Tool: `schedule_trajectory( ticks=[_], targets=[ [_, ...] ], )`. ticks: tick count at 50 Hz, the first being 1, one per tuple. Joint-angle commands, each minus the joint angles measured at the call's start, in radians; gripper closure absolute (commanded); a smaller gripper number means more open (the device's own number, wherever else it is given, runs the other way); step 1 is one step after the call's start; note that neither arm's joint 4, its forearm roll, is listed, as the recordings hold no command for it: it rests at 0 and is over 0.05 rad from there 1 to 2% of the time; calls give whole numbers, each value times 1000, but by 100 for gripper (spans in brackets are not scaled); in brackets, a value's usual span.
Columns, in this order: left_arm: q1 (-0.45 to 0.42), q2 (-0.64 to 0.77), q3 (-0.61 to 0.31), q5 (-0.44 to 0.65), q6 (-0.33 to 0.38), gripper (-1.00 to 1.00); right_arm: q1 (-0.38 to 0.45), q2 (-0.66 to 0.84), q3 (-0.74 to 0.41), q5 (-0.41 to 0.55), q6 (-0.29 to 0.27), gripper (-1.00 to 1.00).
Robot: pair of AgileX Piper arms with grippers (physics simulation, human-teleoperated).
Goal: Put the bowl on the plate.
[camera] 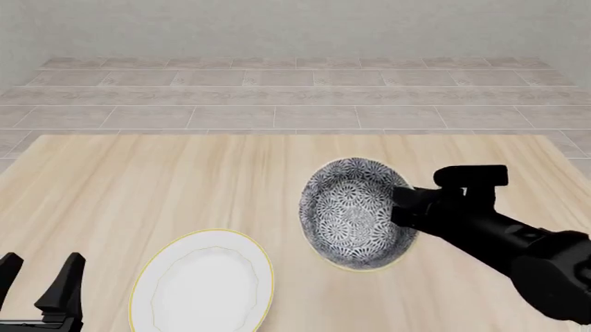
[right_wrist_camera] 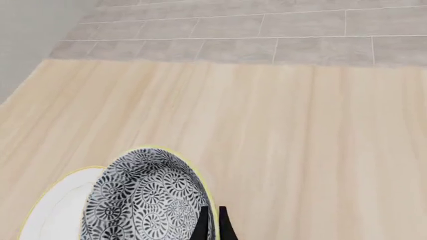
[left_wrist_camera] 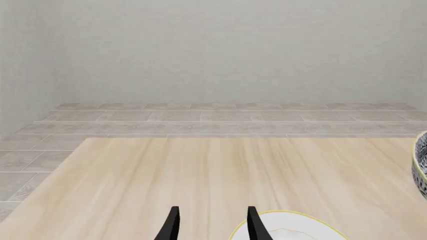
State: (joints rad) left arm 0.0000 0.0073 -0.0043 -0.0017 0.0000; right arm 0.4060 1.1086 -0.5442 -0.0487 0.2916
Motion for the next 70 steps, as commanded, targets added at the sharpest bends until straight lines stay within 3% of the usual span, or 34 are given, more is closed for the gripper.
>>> schedule_trajectory(
  ticks=[1,29,70],
  targets=[
    [0,0,0,0,0,-100,37,-2,-88,52,-2,100],
    [0,0,0,0,0,-100,144,121,-223,32,-44,100],
    [0,0,0,0,0,-100,286,277,-352,-12,-8,100]
  ],
)
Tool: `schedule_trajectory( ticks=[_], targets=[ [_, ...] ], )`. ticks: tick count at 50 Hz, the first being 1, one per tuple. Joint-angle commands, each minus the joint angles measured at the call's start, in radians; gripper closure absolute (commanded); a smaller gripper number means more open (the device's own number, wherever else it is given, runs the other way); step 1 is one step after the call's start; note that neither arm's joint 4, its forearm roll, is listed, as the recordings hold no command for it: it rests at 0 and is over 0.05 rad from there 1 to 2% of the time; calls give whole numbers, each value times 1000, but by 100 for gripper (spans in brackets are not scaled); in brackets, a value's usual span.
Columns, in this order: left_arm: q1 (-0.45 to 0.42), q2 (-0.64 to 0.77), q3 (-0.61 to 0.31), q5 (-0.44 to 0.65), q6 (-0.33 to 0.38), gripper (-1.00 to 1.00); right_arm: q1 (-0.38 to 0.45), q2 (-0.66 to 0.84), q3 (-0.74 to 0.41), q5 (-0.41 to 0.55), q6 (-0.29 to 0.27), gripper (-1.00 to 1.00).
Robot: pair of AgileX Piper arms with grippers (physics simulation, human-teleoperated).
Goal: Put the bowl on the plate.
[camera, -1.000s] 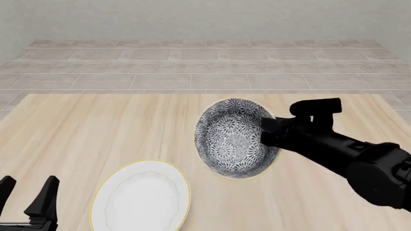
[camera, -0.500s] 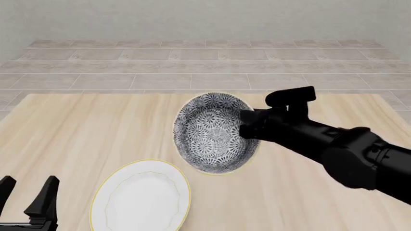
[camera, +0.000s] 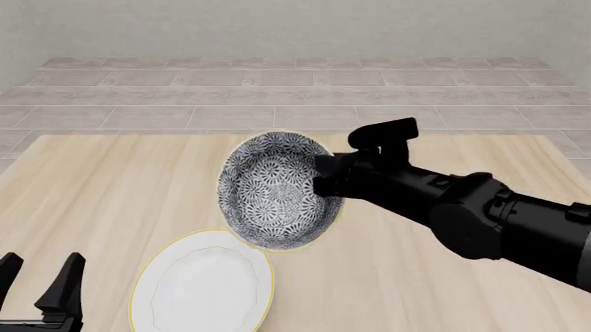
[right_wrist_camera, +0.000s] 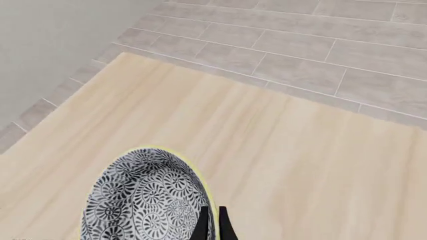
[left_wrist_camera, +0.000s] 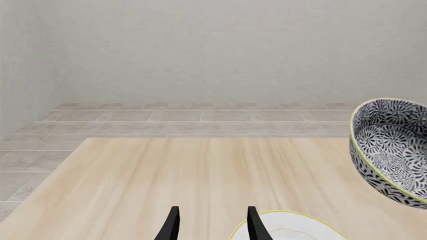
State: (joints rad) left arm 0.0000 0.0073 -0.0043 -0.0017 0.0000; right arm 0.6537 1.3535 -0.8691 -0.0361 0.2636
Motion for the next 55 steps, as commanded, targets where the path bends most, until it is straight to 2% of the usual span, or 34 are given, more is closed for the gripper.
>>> schedule_trajectory(
  ticks=[1,9,16,20,30,55],
  targets=[
    [0,0,0,0,0,-100,42,35,-28,-27,24,100],
    [0,0,0,0,0,-100,70,51,-45,-30,36,100],
    [0,0,0,0,0,-100,110,83,-41,-49,114,100],
    [0,0,0,0,0,-100,123,98,-48,-49,122,100],
    [0,0,0,0,0,-100,154,140,-56,-55,133,100],
    [0,0,0,0,0,-100,209,232,-108,-33,112,100]
  ],
)
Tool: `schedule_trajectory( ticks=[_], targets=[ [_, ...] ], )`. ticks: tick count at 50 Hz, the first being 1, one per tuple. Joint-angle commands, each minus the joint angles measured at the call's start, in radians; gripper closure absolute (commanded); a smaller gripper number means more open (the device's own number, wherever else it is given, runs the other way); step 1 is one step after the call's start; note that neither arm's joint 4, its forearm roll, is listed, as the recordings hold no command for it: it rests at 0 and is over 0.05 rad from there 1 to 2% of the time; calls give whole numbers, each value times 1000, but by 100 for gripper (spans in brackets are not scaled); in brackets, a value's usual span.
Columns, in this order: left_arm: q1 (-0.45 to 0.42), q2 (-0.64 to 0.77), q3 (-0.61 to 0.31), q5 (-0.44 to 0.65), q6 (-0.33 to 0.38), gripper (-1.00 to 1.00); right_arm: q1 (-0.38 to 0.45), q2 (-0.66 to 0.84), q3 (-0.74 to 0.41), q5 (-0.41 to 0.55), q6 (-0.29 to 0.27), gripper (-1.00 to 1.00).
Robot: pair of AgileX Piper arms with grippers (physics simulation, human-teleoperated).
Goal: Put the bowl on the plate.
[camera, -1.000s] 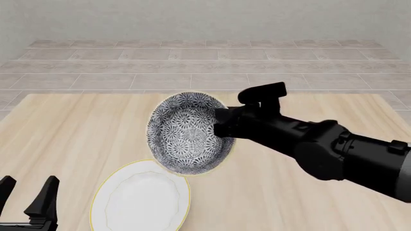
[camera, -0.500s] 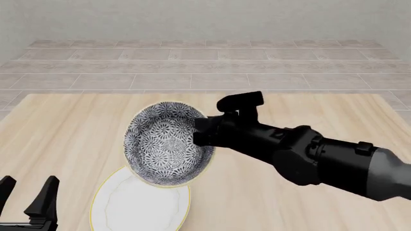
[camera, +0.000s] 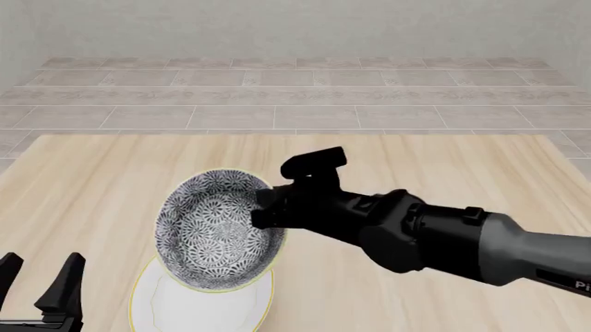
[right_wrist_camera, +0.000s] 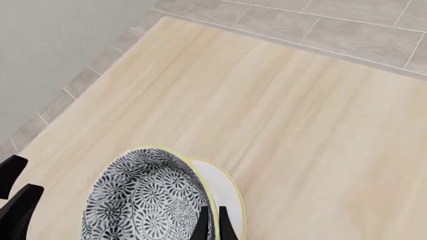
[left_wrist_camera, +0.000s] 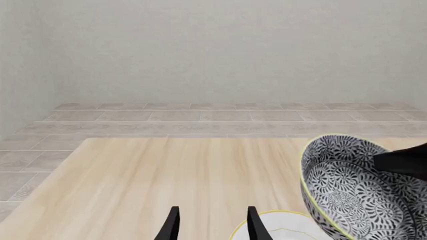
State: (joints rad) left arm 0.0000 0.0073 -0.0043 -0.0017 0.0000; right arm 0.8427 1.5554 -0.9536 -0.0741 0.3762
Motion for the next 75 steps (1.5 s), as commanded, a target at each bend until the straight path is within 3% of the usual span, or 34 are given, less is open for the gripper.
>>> schedule_trajectory(
  ticks=[1,58,75],
  targets=[
    [0,0,0,0,0,-100,22,34,-25,5,-2,100],
    [0,0,0,0,0,-100,101,162,-16,-69,100,100],
    [0,0,0,0,0,-100,101,186,-14,-78,106,100]
  ],
)
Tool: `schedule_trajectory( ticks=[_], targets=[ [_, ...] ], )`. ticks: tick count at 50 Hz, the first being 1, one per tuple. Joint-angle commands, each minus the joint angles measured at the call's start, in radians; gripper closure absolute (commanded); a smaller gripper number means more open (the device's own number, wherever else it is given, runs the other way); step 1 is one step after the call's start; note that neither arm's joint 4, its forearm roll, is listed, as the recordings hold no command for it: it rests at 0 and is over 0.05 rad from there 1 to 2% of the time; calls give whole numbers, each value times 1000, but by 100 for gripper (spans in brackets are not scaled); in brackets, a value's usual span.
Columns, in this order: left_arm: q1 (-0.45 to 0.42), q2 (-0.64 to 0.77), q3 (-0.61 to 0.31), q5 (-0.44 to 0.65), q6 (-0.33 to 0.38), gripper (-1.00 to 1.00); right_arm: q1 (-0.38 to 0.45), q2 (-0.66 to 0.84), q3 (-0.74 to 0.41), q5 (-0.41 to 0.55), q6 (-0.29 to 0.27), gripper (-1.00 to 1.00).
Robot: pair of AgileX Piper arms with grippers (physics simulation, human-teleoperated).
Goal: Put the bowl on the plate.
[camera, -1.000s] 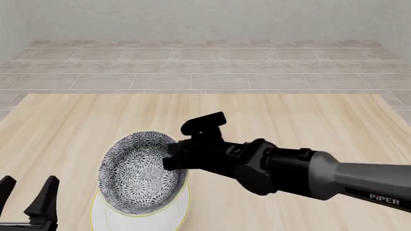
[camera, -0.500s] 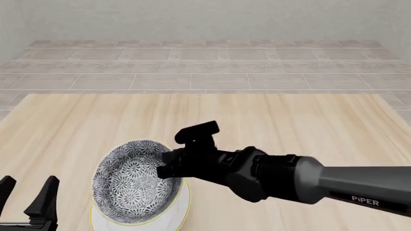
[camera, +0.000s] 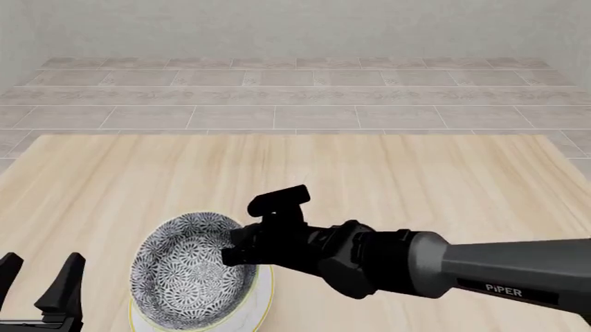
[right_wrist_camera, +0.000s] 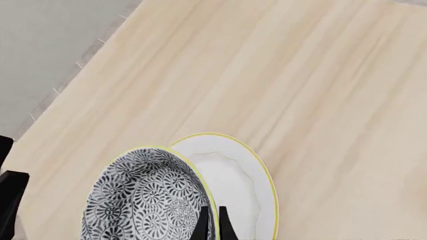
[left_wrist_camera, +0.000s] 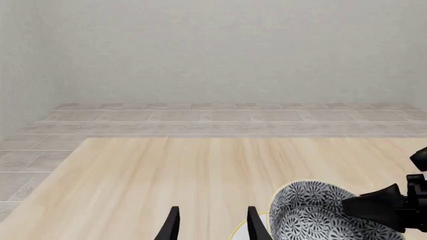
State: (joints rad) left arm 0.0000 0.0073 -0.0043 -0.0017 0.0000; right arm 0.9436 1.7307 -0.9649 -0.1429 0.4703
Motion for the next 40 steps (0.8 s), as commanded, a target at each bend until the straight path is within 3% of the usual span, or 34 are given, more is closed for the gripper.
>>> schedule_trajectory(
  ticks=[1,40],
  targets=[
    [0,0,0,0,0,-100,0,12,-3,-9,11,100],
    [0,0,0,0,0,-100,6,50,1,-26,24,100]
  ],
)
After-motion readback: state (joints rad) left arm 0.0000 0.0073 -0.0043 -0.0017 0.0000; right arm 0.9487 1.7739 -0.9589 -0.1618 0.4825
